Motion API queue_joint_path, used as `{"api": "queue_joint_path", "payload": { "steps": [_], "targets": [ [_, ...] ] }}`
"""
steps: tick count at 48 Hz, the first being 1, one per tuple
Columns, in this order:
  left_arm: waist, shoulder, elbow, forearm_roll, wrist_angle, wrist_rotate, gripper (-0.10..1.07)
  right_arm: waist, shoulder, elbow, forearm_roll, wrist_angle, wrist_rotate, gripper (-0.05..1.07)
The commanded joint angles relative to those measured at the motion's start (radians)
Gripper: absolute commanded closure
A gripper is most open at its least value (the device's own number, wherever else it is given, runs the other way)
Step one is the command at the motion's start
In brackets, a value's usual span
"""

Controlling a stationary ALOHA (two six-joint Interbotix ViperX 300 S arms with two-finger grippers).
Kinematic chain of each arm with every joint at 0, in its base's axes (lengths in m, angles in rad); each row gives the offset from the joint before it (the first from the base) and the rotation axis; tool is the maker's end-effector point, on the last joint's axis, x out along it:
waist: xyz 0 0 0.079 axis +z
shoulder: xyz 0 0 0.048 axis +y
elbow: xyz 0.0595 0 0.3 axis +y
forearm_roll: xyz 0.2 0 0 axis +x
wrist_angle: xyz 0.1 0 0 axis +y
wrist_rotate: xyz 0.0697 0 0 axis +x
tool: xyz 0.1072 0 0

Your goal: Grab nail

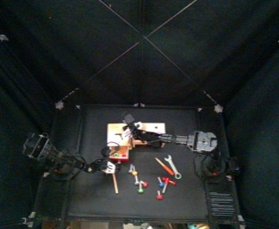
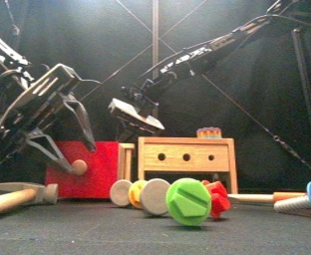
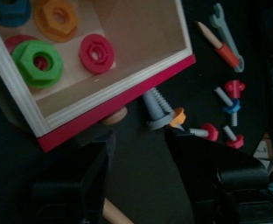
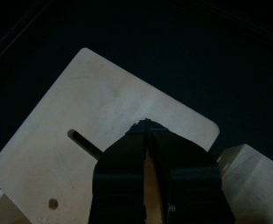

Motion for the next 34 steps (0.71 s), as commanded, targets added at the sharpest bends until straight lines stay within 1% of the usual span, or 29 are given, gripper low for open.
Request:
{"api": "queue_joint_path", "payload": {
  "steps": [1, 12, 17, 22, 29, 34],
  "targets": [
    [-0.006, -0.058, 0.023, 0.055, -0.014, 0.002, 0.12, 0.009, -0.081, -0.014, -0.025, 0.005, -0.003, 0.77],
    [-0.006, -0.166, 0.112, 0.213, -0.072, 0.002, 0.13, 0.044, -0.158, 0.005, -0.098, 0.038, -0.002, 0.77],
    [0.002, -0.198, 0.149, 0.291, -0.078, 0.003, 0.13, 0.077, -0.202, 0.038, -0.11, 0.052, -0.002, 0.77],
    [0.002, -0.229, 0.178, 0.367, -0.08, 0.002, 0.13, 0.126, -0.258, 0.095, -0.109, 0.046, 0.002, 0.77],
    [0.023, -0.259, 0.196, 0.476, -0.081, 0.006, 0.13, 0.212, -0.333, 0.199, -0.101, 0.008, 0.014, 0.77],
    [0.037, -0.275, 0.216, 0.572, -0.081, 0.006, 0.13, 0.272, -0.368, 0.264, -0.046, -0.031, 0.014, 0.77]
  ]
}}
